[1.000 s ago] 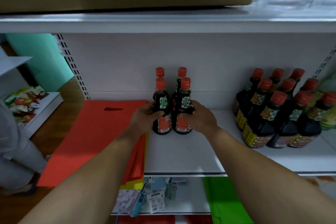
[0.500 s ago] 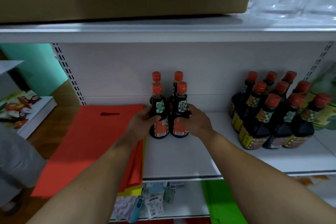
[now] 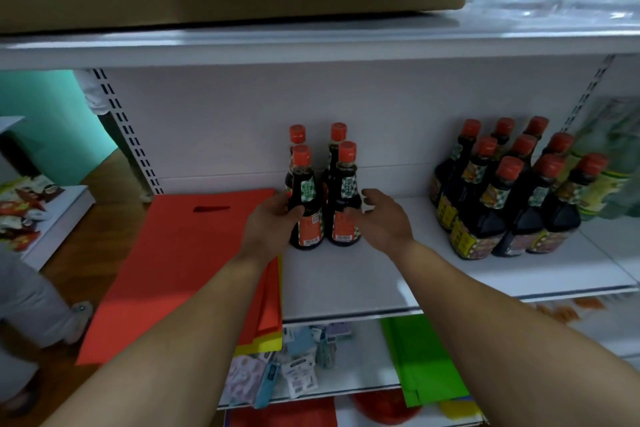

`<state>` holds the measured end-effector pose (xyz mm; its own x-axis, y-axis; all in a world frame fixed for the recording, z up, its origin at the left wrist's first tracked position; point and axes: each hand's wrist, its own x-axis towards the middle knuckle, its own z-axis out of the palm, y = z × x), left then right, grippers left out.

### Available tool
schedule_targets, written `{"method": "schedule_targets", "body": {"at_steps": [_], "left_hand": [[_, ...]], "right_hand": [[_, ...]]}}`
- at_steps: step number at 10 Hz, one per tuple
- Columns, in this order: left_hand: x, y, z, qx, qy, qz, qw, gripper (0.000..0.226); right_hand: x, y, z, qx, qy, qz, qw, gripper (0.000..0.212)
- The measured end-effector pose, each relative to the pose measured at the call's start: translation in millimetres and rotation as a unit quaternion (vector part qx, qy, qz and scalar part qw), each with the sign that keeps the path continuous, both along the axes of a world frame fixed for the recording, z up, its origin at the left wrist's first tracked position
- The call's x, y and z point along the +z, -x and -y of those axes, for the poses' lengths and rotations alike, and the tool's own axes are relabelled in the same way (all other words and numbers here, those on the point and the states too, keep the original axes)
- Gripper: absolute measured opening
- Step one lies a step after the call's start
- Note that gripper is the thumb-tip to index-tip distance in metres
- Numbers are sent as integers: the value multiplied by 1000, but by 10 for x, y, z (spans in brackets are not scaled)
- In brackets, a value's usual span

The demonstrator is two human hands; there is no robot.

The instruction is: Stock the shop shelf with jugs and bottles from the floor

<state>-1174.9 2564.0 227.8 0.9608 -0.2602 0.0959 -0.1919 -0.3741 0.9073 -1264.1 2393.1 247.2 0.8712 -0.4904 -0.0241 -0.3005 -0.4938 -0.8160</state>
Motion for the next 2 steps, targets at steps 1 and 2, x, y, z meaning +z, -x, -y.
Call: {"method": "schedule_targets", "body": {"at_steps": [1,2], "left_hand": [[60,159,-38,39,12,24,999,19],[137,318,-32,57,-5,7,998,12]], "right_hand": [[67,149,-44,13,7,30,999,42],[118,289,-62,9,5,49,999,43]]}}
